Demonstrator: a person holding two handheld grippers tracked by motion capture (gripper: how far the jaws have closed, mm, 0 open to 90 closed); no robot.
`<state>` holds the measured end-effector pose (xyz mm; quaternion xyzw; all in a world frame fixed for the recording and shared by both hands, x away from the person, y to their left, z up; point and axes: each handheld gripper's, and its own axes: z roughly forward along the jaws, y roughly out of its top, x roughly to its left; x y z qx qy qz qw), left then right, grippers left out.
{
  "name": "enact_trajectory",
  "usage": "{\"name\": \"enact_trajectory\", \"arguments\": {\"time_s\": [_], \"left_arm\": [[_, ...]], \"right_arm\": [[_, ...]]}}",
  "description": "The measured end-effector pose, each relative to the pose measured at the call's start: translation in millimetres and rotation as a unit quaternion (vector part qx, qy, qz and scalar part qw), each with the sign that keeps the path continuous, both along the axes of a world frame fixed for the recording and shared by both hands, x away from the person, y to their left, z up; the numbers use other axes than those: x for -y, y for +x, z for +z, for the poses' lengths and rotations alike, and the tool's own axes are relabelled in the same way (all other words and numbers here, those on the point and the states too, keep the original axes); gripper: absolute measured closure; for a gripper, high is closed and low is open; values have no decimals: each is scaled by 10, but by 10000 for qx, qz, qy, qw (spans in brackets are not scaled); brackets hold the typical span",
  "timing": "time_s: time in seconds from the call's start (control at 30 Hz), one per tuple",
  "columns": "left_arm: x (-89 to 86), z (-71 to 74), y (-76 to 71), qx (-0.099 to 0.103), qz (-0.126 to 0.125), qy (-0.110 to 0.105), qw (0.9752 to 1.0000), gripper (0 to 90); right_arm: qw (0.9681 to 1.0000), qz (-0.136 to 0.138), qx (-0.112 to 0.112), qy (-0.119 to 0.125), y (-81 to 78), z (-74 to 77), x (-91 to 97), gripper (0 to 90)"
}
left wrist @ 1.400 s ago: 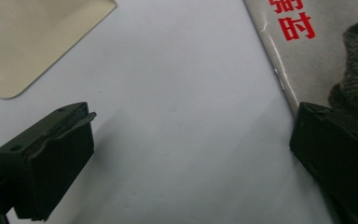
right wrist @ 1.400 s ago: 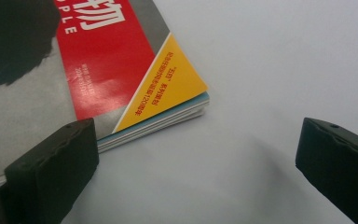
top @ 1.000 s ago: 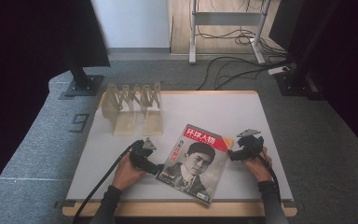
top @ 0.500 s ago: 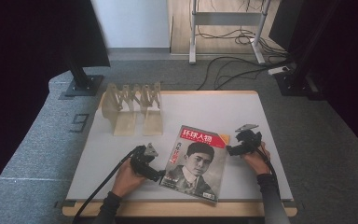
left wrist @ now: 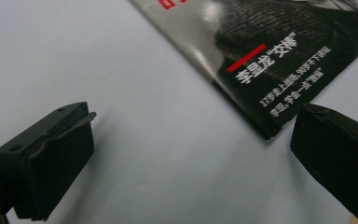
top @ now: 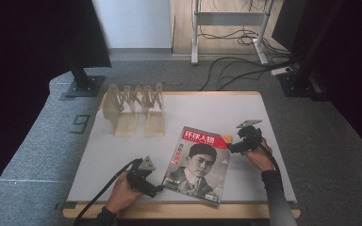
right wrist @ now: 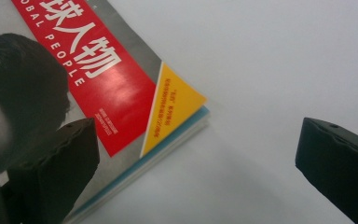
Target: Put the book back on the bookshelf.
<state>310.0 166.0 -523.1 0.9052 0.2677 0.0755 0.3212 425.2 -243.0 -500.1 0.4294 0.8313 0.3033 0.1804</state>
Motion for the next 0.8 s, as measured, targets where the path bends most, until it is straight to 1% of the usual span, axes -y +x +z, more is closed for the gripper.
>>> {"name": "enact_trajectory", "arguments": {"time_s": [0.03, 0.1, 0.13, 0.2, 0.23, 0.27, 0.3, 0.33, 0.4, 0.47, 0.5, 0.6, 0.67, 0.7, 0.8], "left_arm": [[32, -12, -12, 58, 32, -30, 10000, 0], [47, -21, -6, 56, 102, -112, 9999, 0], [50, -23, -7, 59, 107, -127, 9998, 0], [61, -32, -20, 122, 111, -89, 9998, 0], [61, -32, -20, 122, 111, -89, 9998, 0], [68, -36, -32, 175, 123, -66, 9997, 0], [68, -36, -32, 175, 123, -66, 9997, 0], [67, -39, -35, 176, 141, -77, 9997, 0], [68, -40, -38, 182, 143, -72, 9997, 0], [61, -46, -53, 216, 148, -71, 9996, 0], [62, -46, -51, 215, 147, -69, 9996, 0], [63, -46, -53, 218, 150, -66, 9996, 0], [63, -46, -57, 216, 146, -63, 9996, 0], [61, -46, -66, 217, 131, -68, 9997, 0], [63, -47, -61, 210, 142, -70, 9997, 0]], "right_arm": [[10000, 31, -32, 8, 13, -16, -16, 0], [9998, 107, -110, 96, 41, -49, -31, 0], [9998, 144, -128, 99, 52, -65, -36, 0], [9996, 205, -148, 119, 79, -94, -43, 0], [9996, 205, -148, 119, 79, -94, -43, 0], [9994, 253, -158, 185, 110, -123, -52, 0], [9994, 253, -158, 185, 110, -123, -52, 0], [9990, 304, -189, 249, 138, -155, -73, 0], [9988, 357, -204, 269, 152, -175, -87, 0], [9987, 415, -274, 125, 193, -219, -150, 0], [9985, 447, -279, 116, 211, -225, -165, 0], [9984, 481, -258, 130, 248, -231, -188, 0], [9975, 586, -325, 225, 294, -246, -191, 11], [9972, 591, -357, 274, 306, -255, -180, 7], [9970, 622, -370, 282, 296, -245, -170, 40]]}}
